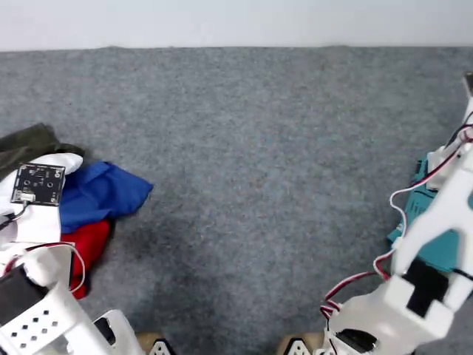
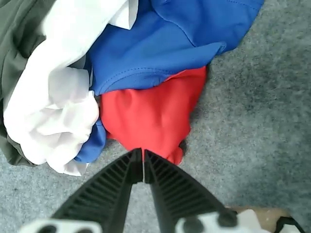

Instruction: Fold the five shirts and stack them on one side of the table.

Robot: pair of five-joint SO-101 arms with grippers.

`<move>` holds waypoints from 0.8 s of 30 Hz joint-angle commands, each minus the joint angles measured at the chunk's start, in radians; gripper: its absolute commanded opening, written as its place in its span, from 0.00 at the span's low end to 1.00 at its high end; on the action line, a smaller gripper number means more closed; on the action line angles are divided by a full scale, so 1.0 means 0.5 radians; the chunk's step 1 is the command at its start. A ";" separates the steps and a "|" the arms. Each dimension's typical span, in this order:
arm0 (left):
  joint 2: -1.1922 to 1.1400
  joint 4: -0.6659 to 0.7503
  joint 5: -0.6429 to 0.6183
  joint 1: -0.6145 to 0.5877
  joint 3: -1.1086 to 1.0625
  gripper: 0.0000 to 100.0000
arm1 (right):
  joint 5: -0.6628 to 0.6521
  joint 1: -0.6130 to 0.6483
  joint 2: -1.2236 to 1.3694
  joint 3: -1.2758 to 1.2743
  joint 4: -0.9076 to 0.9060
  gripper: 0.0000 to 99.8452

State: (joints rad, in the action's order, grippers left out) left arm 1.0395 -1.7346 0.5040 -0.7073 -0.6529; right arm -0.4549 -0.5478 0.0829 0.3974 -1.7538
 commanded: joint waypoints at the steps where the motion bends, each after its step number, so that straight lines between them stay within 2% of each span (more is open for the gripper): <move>1: 0.018 -0.003 -0.012 0.015 0.011 0.02 | 0.104 0.087 -0.272 -0.224 -0.084 0.01; 12: 0.009 0.083 -0.012 0.021 -0.026 0.02 | 0.580 0.453 -1.036 -1.292 -0.066 0.01; 19: 0.006 0.285 -0.006 0.245 -0.244 0.02 | 0.746 0.563 -1.382 -1.752 -0.014 0.01; 24: 0.003 0.436 -0.006 0.279 -0.348 0.13 | 0.743 0.557 -1.567 -1.985 0.078 0.01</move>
State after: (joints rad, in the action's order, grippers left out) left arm 1.0395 -1.5658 0.5040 -0.5785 -0.8247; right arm -0.0944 -0.2746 -0.6368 -0.5738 -1.7369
